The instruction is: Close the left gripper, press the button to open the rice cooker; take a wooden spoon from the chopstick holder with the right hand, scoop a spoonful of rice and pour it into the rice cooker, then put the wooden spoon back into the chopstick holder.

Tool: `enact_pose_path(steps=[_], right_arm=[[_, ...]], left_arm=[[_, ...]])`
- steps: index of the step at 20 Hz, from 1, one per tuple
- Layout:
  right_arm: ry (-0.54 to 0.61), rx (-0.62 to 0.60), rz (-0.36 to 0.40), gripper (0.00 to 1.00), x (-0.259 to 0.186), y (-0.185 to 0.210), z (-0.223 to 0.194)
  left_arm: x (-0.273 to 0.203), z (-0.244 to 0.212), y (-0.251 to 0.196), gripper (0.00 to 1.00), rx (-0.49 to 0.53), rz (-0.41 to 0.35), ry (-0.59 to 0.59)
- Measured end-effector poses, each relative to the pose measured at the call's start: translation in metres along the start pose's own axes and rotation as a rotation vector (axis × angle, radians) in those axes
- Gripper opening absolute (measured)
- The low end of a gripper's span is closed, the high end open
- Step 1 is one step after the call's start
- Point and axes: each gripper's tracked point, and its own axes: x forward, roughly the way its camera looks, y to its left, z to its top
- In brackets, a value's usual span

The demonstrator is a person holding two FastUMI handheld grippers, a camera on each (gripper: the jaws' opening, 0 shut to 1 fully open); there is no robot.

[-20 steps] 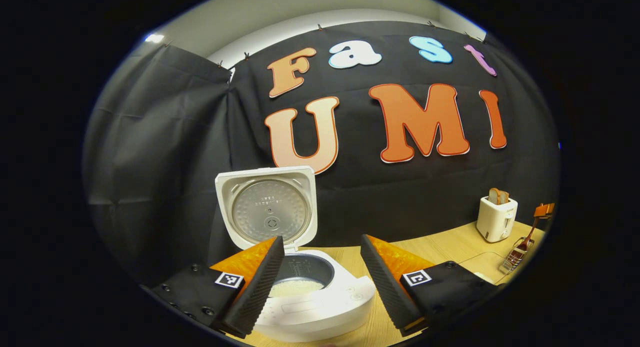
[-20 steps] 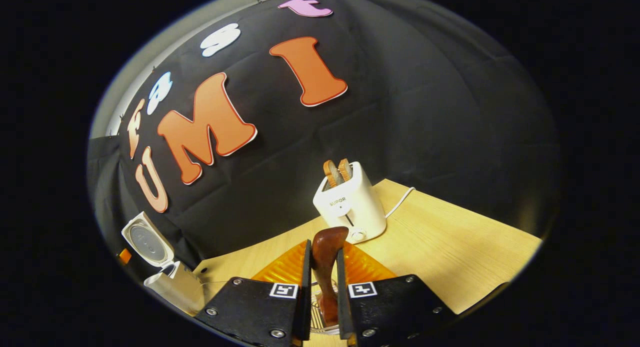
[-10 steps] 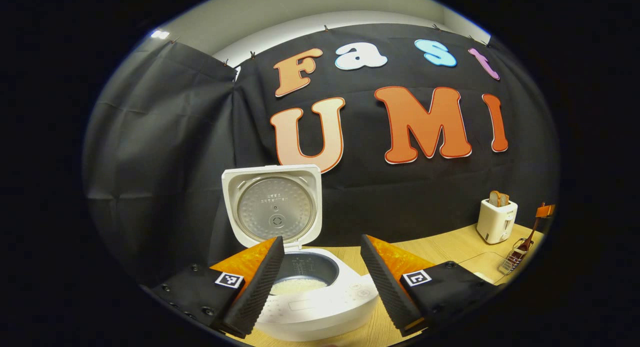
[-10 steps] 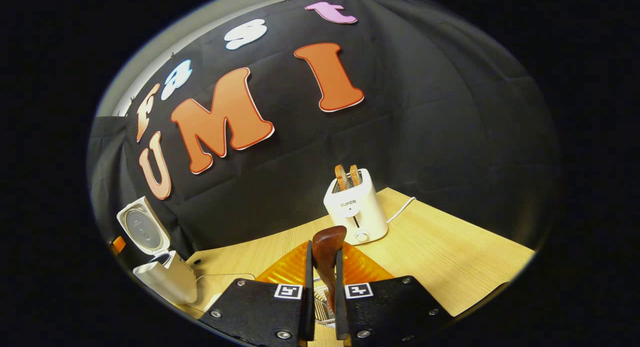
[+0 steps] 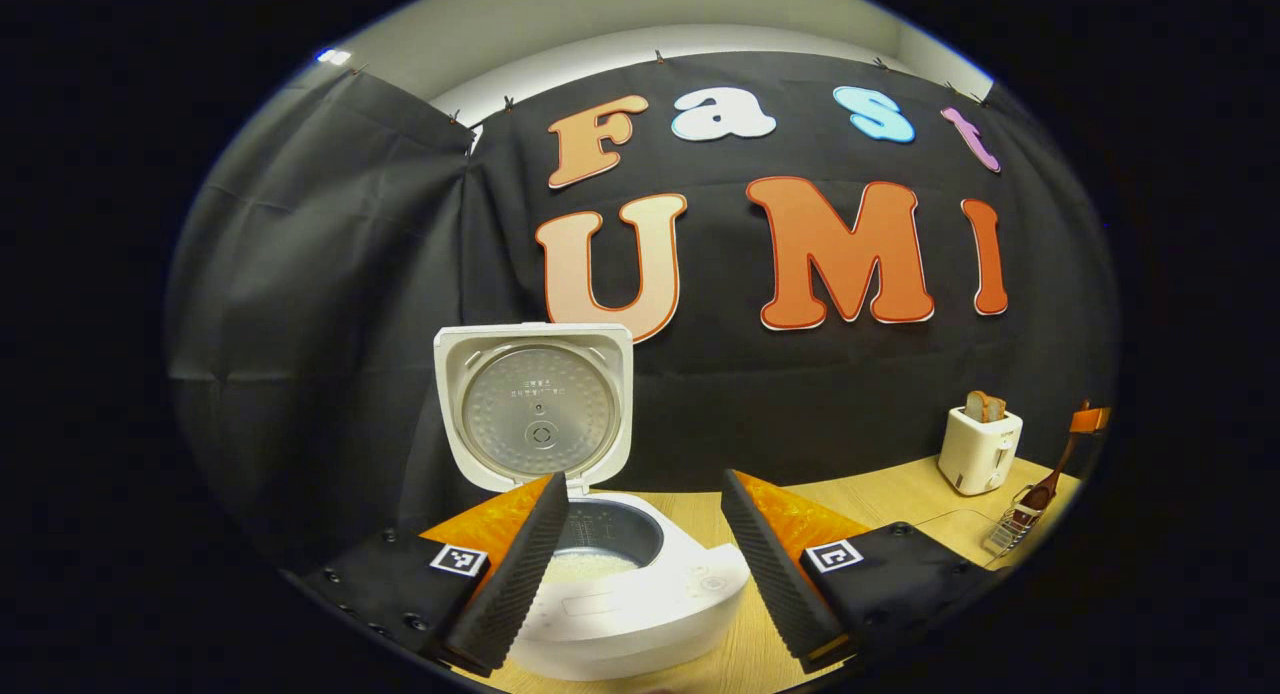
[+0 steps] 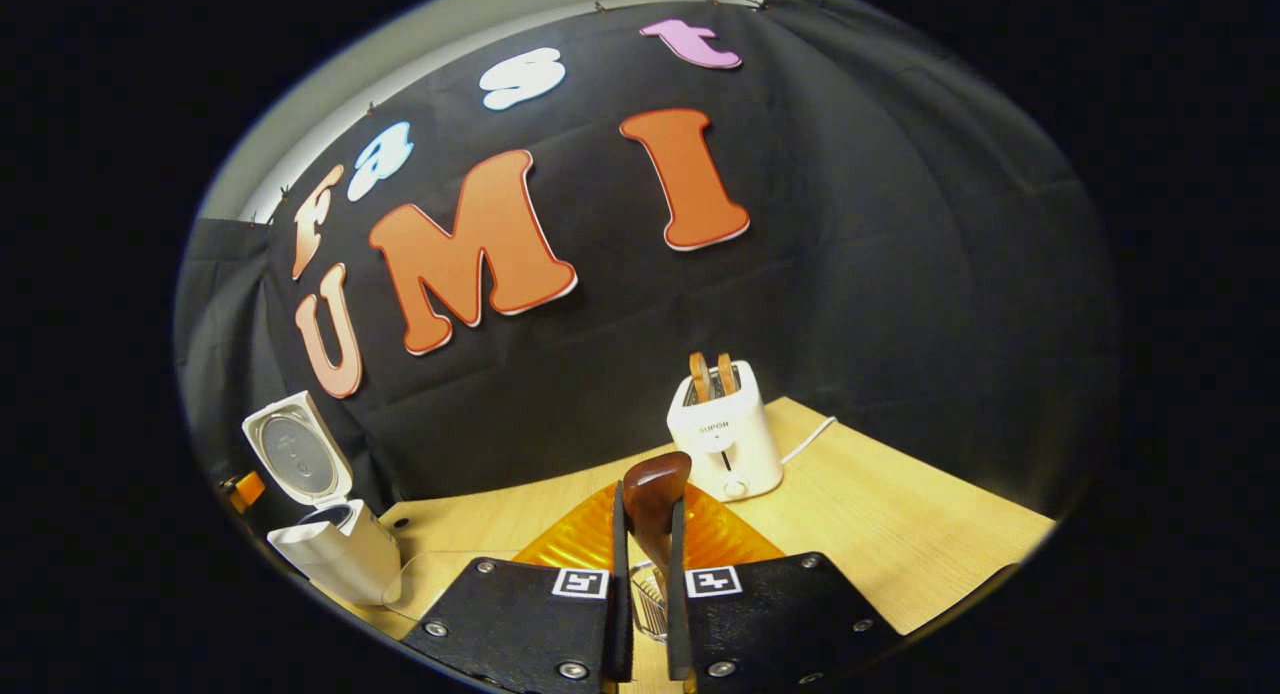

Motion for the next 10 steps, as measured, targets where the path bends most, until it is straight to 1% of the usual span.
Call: enact_pose_path(steps=[3,4,5,6,7,8,9,10], right_arm=[[-0.103,-0.017,0.042,0.13,-0.007,0.023,0.039],[-0.121,-0.015,0.049,0.14,-0.009,0.029,0.043],[-0.137,-0.012,0.066,0.13,-0.01,0.037,0.049],[-0.146,0.0,0.089,0.13,-0.011,0.046,0.054],[-0.149,0.013,0.117,0.13,-0.012,0.058,0.056],[-0.152,0.034,0.158,0.13,-0.013,0.074,0.061],[-0.154,0.037,0.192,0.13,-0.013,0.087,0.062],[-0.157,0.034,0.226,0.18,-0.014,0.103,0.063]], left_arm=[[-0.001,-0.003,0.004,1.0,-0.006,0.0,-0.004],[-0.002,-0.007,0.006,0.95,-0.014,0.0,0.0],[-0.002,-0.013,0.007,1.0,-0.02,0.0,0.008],[-0.003,-0.018,0.011,0.95,-0.024,0.005,0.014],[-0.002,-0.024,0.017,0.99,-0.027,0.017,0.027],[-0.002,-0.026,0.021,1.0,-0.032,0.026,0.035],[-0.002,-0.031,0.026,0.96,-0.04,0.037,0.042],[-0.001,-0.032,0.03,0.96,-0.044,0.042,0.044]])
